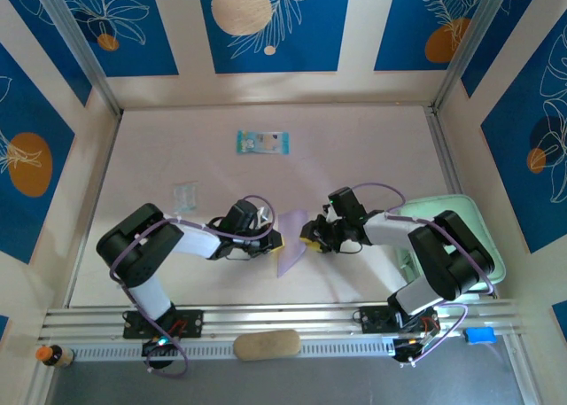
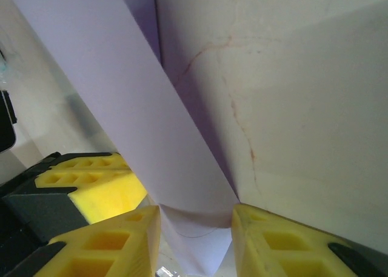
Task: Fold a paper plane with a square sheet of paper (pick it up from the middle)
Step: Perform the fifth fold on the wing at the bottom-center of the table.
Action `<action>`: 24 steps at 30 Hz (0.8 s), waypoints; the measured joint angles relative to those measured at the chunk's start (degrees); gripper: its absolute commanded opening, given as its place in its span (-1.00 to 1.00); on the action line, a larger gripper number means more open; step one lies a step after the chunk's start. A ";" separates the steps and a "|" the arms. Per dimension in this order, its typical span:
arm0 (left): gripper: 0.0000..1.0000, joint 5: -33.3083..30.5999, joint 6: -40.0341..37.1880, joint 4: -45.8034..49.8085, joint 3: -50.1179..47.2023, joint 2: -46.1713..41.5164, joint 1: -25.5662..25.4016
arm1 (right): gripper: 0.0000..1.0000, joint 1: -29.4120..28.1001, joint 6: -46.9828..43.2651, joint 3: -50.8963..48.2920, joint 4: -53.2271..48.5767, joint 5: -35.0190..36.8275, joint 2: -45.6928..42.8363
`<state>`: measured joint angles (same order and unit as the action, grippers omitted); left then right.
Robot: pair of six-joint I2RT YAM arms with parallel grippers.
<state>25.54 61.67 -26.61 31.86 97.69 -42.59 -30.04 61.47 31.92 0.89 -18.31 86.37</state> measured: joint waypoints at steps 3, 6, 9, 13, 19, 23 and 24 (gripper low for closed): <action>-1.00 0.00 0.00 0.00 0.00 0.00 0.00 | -0.19 0.09 -0.11 0.00 1.55 -0.90 0.00; -1.00 0.00 0.00 0.00 0.00 0.00 0.00 | -0.14 0.52 -1.05 0.39 3.06 -2.69 0.02; -1.00 0.02 0.00 0.00 0.00 0.00 0.00 | -0.13 1.20 -2.45 1.95 3.56 -4.26 0.26; -1.00 0.20 0.00 -0.02 0.00 0.07 0.00 | -0.11 2.27 -4.66 4.28 4.85 -6.34 2.21; -1.00 0.92 0.00 -0.31 0.02 0.31 0.11 | -0.09 3.69 -8.81 7.28 4.04 -8.22 4.76; -1.00 1.03 0.00 -0.39 0.02 0.33 0.11 | -0.14 4.83 -11.17 8.55 2.86 -9.14 5.81; -1.00 1.03 0.00 -0.39 0.02 0.33 0.11 | -0.18 5.01 -11.47 8.55 2.51 -9.18 5.86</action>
<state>26.57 61.67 -27.00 31.88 98.02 -42.48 -25.04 50.00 40.47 3.40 -27.49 92.23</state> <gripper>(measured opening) 0.041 0.437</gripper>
